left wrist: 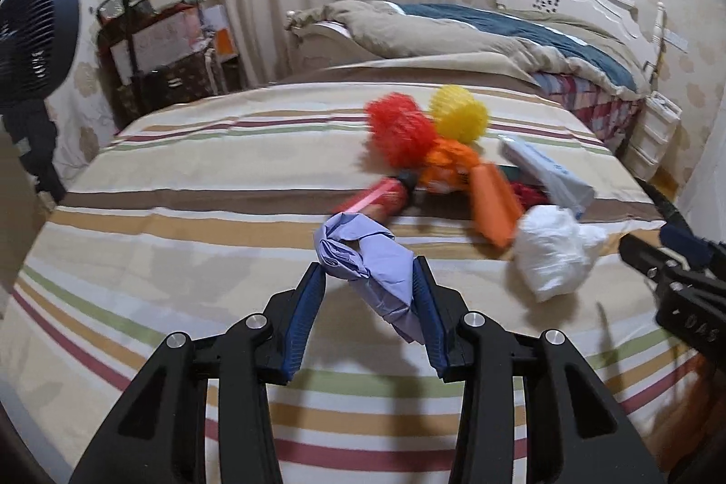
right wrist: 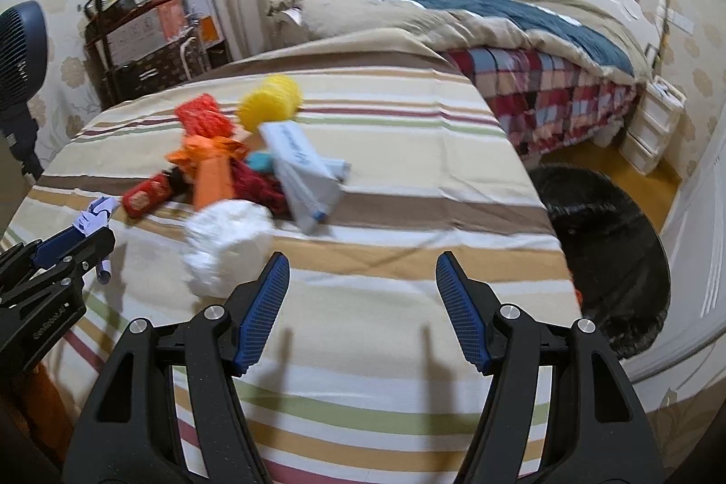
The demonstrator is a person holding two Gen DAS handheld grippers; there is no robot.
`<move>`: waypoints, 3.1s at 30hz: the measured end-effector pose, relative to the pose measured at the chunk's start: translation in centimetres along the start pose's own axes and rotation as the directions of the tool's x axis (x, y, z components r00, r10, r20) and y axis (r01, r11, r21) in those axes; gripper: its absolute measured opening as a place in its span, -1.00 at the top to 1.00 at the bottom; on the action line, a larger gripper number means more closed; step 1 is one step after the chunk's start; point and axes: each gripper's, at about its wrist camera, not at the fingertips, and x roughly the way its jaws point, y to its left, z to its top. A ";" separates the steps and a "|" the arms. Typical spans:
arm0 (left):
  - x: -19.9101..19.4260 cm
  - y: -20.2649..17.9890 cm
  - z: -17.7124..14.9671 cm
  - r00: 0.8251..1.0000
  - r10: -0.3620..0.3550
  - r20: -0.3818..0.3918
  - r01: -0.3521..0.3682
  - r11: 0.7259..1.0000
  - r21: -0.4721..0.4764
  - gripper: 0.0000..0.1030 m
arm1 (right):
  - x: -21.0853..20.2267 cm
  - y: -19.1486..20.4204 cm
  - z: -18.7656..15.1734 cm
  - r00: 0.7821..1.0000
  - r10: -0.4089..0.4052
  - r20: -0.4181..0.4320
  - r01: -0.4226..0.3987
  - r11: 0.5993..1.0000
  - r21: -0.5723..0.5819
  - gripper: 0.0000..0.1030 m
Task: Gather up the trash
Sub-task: 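Grasp the white tissue with the right tool while the left tool holds the cloth, then carry cloth and tissue over the bin and open both tools to drop them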
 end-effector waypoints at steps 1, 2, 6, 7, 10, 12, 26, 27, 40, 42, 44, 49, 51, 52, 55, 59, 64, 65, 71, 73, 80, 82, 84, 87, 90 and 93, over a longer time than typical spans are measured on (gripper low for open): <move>-0.1 0.8 -0.1 1.000 0.012 0.000 -0.012 1.000 -0.012 0.18 | -0.1 0.6 0.2 1.000 0.009 0.006 -0.009 1.000 -0.009 -0.28; -0.1 1.3 -0.1 1.000 0.018 -0.001 -0.018 1.000 -0.022 0.18 | -0.3 1.1 0.4 1.000 0.017 0.012 -0.017 1.000 -0.017 -0.28; -0.3 4.1 -0.2 0.999 0.051 -0.003 -0.051 0.996 -0.076 0.18 | -0.7 3.0 1.1 0.998 0.046 0.033 -0.045 0.998 -0.042 -0.46; -0.3 4.6 -0.2 0.998 0.057 -0.005 -0.057 0.994 -0.088 0.18 | -0.7 3.4 1.2 0.998 0.058 0.033 -0.056 0.997 -0.048 -0.46; -0.1 5.9 -0.4 0.998 0.065 -0.014 -0.067 0.991 -0.114 0.18 | -0.3 5.3 1.4 0.997 0.078 0.022 -0.076 0.993 -0.086 -0.47; 0.0 6.2 -0.6 0.997 0.069 -0.017 -0.071 0.990 -0.123 0.18 | 0.0 6.2 1.3 0.997 0.082 0.015 -0.080 0.992 -0.100 -0.47; 0.4 6.1 -0.7 0.999 0.045 -0.020 -0.047 0.990 -0.130 0.18 | 3.1 6.7 0.6 0.990 0.092 -0.103 -0.102 0.990 -0.100 0.13; 0.4 5.9 -0.7 0.999 0.044 -0.020 -0.046 0.991 -0.127 0.18 | 3.0 6.7 0.5 0.991 0.091 -0.097 -0.101 0.990 -0.101 0.16; -0.6 0.3 -0.1 0.998 -0.056 0.018 0.057 0.995 -0.082 0.18 | -0.1 2.2 0.3 0.998 0.058 -0.013 -0.058 0.997 -0.043 0.21; -0.8 -1.4 0.1 0.997 -0.079 0.028 0.080 0.995 -0.058 0.18 | -0.6 0.9 0.3 1.000 0.028 0.006 -0.028 0.999 -0.031 0.21; -0.9 -3.1 0.4 0.994 -0.101 0.040 0.102 0.994 -0.033 0.18 | -1.1 -0.6 0.4 1.000 0.004 0.022 -0.004 1.000 -0.013 0.21; -1.1 -7.5 1.5 0.985 -0.159 0.065 0.157 0.987 0.034 0.18 | -1.9 -5.2 0.7 0.996 -0.072 0.053 0.069 0.997 0.047 0.21; -1.1 -9.1 2.1 0.980 -0.182 0.076 0.178 0.982 0.055 0.18 | -2.1 -7.0 0.7 0.993 -0.098 0.061 0.094 0.993 0.070 0.21; -1.0 -9.8 2.4 0.977 -0.196 0.079 0.191 0.980 0.062 0.18 | -2.2 -8.1 0.7 0.992 -0.113 0.064 0.108 0.991 0.085 0.21; -0.8 -12.4 3.5 0.969 -0.232 0.087 0.224 0.970 0.093 0.18 | -2.3 -10.6 0.8 0.987 -0.147 0.071 0.137 0.983 0.121 0.21; -0.4 -15.8 4.6 0.958 -0.271 0.091 0.258 0.956 0.138 0.18 | -2.2 -14.3 0.9 0.978 -0.193 0.079 0.179 0.970 0.163 0.21; 0.7 -19.8 5.6 0.945 -0.319 0.074 0.304 0.939 0.163 0.18 | -1.7 -17.8 0.9 0.972 -0.226 0.069 0.209 0.957 0.200 0.20; 0.9 -20.4 5.7 0.943 -0.324 0.070 0.310 0.936 0.166 0.18 | -1.5 -18.6 0.9 0.971 -0.232 0.064 0.215 0.954 0.208 0.20; 2.7 -24.4 6.7 0.939 -0.342 0.041 0.328 0.923 0.199 0.18 | -0.8 -21.1 0.9 0.965 -0.256 0.051 0.237 0.942 0.239 0.20; 3.0 -25.2 6.8 0.937 -0.346 0.036 0.332 0.920 0.207 0.18 | -0.6 -21.8 0.8 0.964 -0.262 0.049 0.242 0.938 0.249 0.20; 4.3 -28.3 7.1 0.937 -0.350 0.015 0.336 0.911 0.240 0.18 | 0.5 -24.1 0.8 0.962 -0.273 0.030 0.254 0.925 0.283 0.20; 4.6 -28.7 7.1 0.938 -0.346 0.007 0.334 0.910 0.245 0.18 | 0.6 -24.4 0.6 0.961 -0.276 0.026 0.258 0.924 0.283 0.20; 5.1 -29.3 7.3 0.939 -0.343 -0.003 0.333 0.910 0.246 0.18 | 0.8 -24.7 0.6 0.960 -0.280 0.022 0.263 0.922 0.284 0.20; 5.5 -29.8 7.3 0.940 -0.340 -0.009 0.331 0.910 0.249 0.18 | 1.0 -25.1 0.5 0.959 -0.282 0.018 0.265 0.920 0.290 0.20; 5.7 -30.3 7.4 0.941 -0.338 -0.009 0.329 0.909 0.257 0.18 | 1.1 -25.3 0.6 0.959 -0.285 0.017 0.267 0.918 0.294 0.19; 5.9 -30.7 7.5 0.942 -0.336 -0.011 0.327 0.907 0.264 0.18 | 1.2 -25.6 0.6 0.958 -0.286 0.014 0.269 0.915 0.300 0.19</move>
